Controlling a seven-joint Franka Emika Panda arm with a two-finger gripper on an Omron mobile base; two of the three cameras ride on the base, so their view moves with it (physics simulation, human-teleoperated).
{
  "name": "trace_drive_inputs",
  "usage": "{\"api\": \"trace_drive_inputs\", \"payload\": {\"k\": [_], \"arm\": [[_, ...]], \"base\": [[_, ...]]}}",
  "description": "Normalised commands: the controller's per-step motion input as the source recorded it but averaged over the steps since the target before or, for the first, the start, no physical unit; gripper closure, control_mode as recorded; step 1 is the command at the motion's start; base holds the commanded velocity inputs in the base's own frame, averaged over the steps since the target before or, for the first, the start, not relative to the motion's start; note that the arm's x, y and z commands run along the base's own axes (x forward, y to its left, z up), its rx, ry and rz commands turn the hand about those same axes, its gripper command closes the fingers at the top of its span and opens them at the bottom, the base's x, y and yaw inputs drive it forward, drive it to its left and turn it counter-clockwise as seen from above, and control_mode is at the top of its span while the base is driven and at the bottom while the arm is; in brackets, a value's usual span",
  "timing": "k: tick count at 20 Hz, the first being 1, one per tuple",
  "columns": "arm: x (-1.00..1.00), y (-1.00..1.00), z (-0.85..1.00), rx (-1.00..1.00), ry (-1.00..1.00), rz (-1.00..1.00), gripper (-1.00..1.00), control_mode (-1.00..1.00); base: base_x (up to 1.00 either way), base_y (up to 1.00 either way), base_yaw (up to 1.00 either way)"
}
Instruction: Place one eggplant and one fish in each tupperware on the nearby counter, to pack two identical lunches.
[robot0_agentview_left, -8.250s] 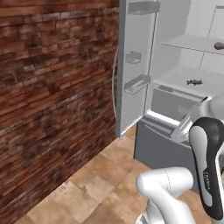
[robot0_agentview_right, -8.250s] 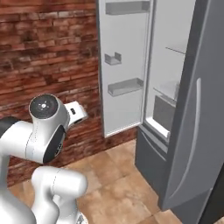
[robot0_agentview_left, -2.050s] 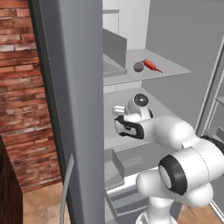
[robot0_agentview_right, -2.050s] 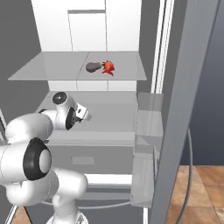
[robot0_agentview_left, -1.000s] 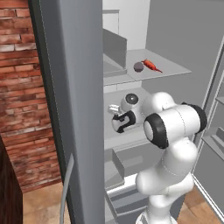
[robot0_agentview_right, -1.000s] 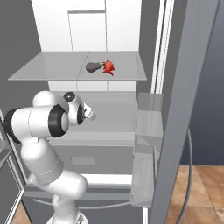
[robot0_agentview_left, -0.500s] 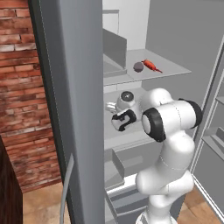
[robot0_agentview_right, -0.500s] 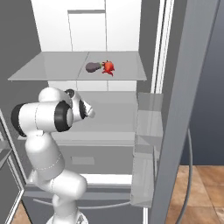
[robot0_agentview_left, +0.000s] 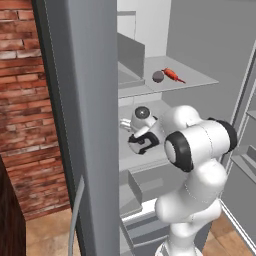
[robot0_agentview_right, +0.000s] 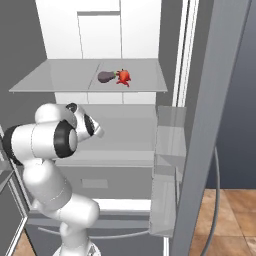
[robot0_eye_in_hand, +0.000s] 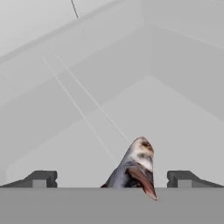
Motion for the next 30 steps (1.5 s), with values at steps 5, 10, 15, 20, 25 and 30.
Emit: {"api": "trace_drive_inputs", "payload": {"k": [5, 10, 15, 20, 25, 30], "arm": [[-0.44, 0.00, 0.00, 0.00, 0.00, -0.09, -1.00, -1.00], [-0.27, 0.02, -0.03, 0.03, 0.03, -0.08, -1.00, -1.00], [0.00, 0.04, -0.10, 0.03, 0.04, -0.06, 1.00, -1.00], [0.01, 0.00, -0.04, 0.03, 0.06, -0.06, 1.00, -1.00], [0.00, -0.01, -0.01, 0.00, -0.04, -0.03, 1.00, -1.00], [-0.32, -0.40, 0.05, 0.00, -0.21, -0.01, 1.00, -1.00]], "base": [[0.00, 0.00, 0.00], [0.00, 0.00, 0.00], [0.00, 0.00, 0.00], [0.00, 0.00, 0.00], [0.00, 0.00, 0.00], [0.00, 0.00, 0.00]]}}
